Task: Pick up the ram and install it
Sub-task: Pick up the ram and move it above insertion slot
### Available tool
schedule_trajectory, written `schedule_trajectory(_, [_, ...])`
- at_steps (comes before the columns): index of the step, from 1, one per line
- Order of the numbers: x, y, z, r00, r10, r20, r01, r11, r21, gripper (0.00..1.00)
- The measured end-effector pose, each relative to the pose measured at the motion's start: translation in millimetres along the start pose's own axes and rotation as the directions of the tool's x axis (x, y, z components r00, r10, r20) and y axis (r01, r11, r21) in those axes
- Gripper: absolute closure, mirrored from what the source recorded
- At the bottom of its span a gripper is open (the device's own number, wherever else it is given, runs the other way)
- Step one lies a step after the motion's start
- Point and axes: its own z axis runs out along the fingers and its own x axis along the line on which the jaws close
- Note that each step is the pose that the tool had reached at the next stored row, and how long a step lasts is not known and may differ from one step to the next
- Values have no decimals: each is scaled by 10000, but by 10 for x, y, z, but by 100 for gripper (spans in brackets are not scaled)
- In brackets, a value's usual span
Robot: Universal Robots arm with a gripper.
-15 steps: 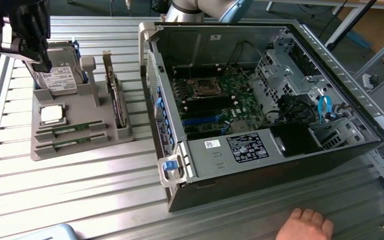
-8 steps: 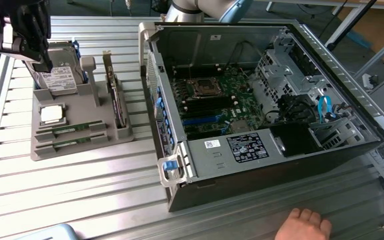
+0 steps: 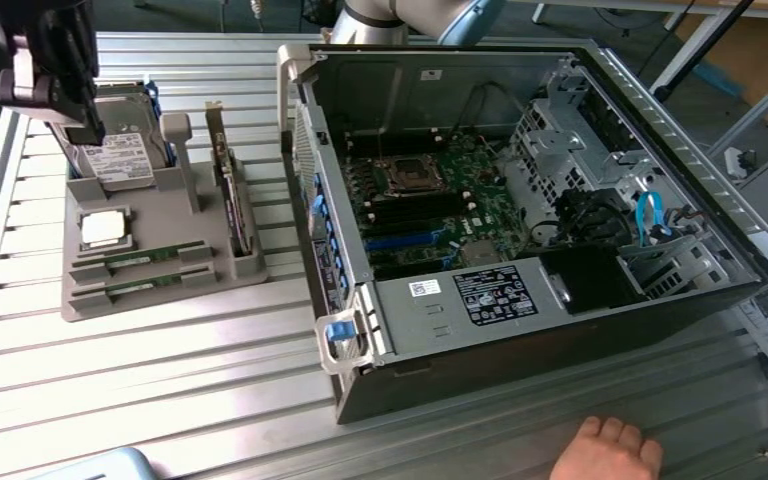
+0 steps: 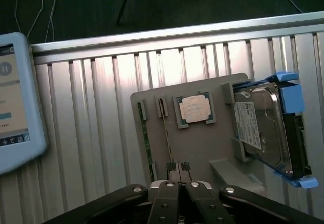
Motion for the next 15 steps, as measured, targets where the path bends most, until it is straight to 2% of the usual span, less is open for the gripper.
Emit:
schedule_trajectory(5, [0, 0, 1, 9972, -749, -34, 749, 9972, 17, 89])
schedule_trajectory(8, [0, 0, 0, 9928, -1197, -56, 1198, 9928, 25, 89])
schedule_trajectory(12, [0, 0, 0, 9922, -1242, -58, 1242, 9923, 26, 89])
schedule_trajectory(13, [0, 0, 0, 9922, -1242, -60, 1242, 9923, 37, 89])
schedule_trajectory(15, [-1, 2, 1, 9922, -1244, -62, 1244, 9922, 118, 89])
